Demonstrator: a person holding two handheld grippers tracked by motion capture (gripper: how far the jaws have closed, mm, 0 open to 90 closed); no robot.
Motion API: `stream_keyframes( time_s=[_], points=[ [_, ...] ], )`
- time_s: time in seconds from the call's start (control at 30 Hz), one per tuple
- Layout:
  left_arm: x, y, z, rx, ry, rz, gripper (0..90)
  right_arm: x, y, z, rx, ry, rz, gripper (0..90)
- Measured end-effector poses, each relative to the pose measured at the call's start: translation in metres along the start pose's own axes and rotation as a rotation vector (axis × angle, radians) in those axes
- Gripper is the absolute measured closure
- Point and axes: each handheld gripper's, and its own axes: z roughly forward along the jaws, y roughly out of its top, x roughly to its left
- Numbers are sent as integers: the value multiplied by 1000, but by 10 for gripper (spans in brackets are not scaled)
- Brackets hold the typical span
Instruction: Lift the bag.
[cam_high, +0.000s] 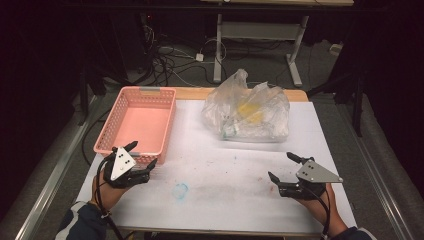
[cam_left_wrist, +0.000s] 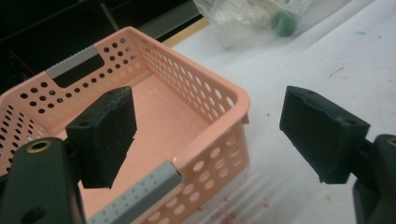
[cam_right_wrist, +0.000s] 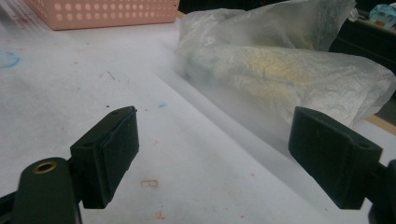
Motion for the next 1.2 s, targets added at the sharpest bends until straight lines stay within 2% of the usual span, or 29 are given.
stream_keyframes(
  time_s=[0.13,0.47,0.57,0.63,1.03,1.2],
  points=[
    [-3,-8,-3,13,-14,-2,184,2,-5,-2,8,2,1,166],
    [-13,-22,-7,74,-43,34,184,8,-17,-6,16,9,32,166],
    [-16,-24,-8,85,-52,33,183,10,-21,-7,29,9,13,165],
    [-17,-24,-9,95,-58,43,183,11,-23,-9,32,7,19,165],
    [-17,-25,-11,89,-72,41,182,17,-20,-9,29,12,-17,165],
    [-17,-25,-10,87,-71,38,182,17,-20,-7,36,18,-19,165]
  ],
)
